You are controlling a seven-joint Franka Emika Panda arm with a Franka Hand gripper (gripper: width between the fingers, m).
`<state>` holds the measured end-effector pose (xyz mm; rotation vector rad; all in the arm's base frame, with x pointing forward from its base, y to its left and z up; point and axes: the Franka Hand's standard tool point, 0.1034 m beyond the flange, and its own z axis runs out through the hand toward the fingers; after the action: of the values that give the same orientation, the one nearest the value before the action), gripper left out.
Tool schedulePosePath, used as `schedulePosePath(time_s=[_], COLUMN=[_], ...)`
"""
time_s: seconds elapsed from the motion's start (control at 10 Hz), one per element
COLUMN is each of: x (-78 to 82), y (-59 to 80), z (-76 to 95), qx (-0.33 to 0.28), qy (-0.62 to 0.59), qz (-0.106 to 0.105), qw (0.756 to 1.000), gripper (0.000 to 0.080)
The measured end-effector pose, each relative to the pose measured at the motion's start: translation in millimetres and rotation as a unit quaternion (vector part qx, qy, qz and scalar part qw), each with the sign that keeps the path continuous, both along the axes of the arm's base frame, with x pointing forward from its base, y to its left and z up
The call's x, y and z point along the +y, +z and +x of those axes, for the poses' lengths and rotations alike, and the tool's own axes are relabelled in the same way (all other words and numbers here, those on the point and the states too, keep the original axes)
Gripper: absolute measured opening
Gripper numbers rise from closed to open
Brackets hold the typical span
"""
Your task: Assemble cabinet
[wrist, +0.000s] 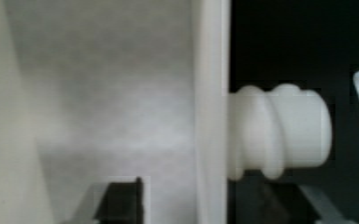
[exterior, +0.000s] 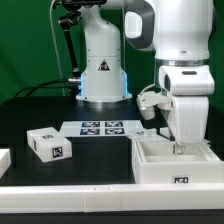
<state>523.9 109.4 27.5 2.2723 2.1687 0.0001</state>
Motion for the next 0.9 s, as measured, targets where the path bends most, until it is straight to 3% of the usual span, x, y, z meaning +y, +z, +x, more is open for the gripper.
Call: schedulePosePath(time_s=[0.1,0.2,0.3,0.4,0.6,0.9], x=[0.4,0.0,-0.2,0.8,3.7,2.5], y=[5.1,11.5,19.9,31.7,45.1,42.7], z=[0.5,-0.2,-2.0,-7.8,-27.1,-26.7], qx=[-0.004,-0.007,-0.012,-0.017,-0.019,-0.017], qy=[-0.004,-0.011,-0.021,-0.03,-0.036,-0.038], qz=[0.0,-0.001,-0.002,-0.004,-0.007,-0.007], qw=[1.0,1.0,1.0,0.999,0.999,0.999], gripper=[0.0493,0.0629,0.0629,0.076,0.0787,0.0796])
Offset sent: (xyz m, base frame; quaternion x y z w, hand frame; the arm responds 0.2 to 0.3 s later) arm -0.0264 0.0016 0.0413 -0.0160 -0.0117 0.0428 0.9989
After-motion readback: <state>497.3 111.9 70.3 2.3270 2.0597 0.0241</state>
